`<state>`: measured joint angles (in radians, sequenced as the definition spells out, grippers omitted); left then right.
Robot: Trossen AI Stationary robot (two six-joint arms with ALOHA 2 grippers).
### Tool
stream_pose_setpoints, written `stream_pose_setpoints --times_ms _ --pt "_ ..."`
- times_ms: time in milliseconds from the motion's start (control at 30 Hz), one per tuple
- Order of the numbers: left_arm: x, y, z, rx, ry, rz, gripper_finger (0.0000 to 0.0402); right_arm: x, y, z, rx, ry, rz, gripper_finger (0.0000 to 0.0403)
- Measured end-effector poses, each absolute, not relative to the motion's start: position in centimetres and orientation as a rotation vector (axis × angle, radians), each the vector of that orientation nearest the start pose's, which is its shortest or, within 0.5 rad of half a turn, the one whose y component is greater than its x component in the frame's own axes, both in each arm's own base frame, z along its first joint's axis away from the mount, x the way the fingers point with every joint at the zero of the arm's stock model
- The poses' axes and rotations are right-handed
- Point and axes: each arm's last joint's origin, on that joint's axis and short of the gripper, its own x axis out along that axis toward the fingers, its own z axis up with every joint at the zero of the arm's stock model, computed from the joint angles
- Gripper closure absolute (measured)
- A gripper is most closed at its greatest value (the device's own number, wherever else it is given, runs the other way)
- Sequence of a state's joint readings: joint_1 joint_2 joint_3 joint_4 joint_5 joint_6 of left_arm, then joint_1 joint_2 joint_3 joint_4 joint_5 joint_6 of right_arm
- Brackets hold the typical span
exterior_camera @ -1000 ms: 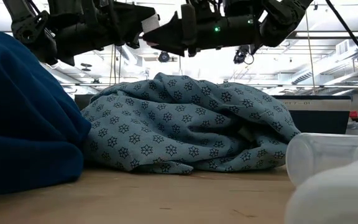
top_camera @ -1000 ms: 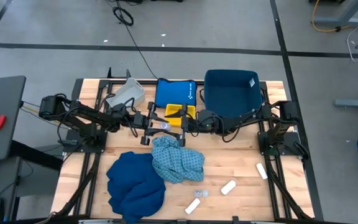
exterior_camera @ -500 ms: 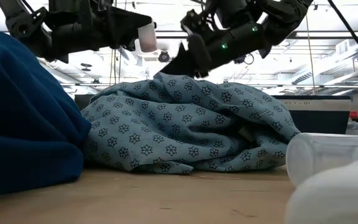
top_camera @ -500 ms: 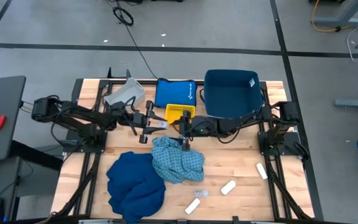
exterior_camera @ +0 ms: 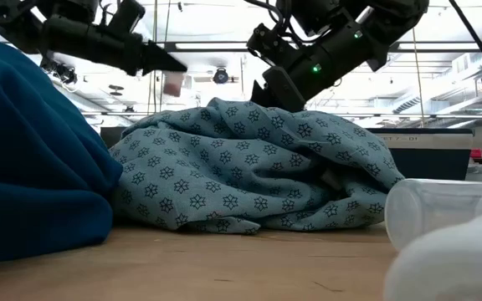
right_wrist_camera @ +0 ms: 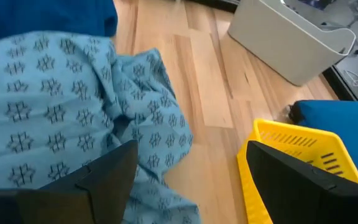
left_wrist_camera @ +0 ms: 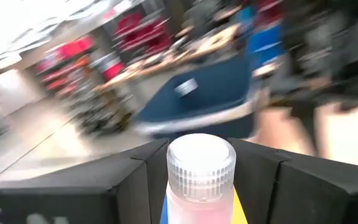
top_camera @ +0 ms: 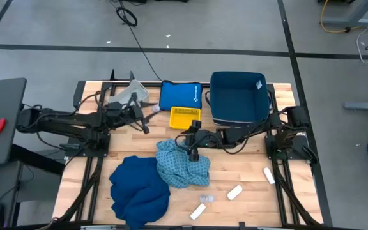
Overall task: Pick & place medical supplies in basket/bin
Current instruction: Put the top transparent pill bottle into the gray bin
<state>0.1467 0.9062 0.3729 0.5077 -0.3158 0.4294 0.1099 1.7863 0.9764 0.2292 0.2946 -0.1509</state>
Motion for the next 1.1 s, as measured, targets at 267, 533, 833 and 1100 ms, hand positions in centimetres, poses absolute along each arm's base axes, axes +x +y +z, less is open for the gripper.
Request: stream_pose_setpoints --times_ms 267,533,833,1100 --pt "17.8 5.5 23.0 0.352 0.257 0.763 0.0257 36.7 3.3 17.4 -0.296 0.578 -0.176 0.0094" --pt "16.4 9.0 21.5 0.191 0.366 0.998 0.0257 36.7 3.3 17.4 -0.299 0.577 -0.177 0.0094" --pt "15.9 12.5 18.8 0.096 0.508 1.132 0.0257 36.7 3.3 17.4 -0.302 0.577 -0.176 0.0094" --pt "15.7 15.2 16.2 0.019 0.596 1.137 0.0257 36.7 3.3 17.4 -0.302 0.576 -0.175 0.0094"
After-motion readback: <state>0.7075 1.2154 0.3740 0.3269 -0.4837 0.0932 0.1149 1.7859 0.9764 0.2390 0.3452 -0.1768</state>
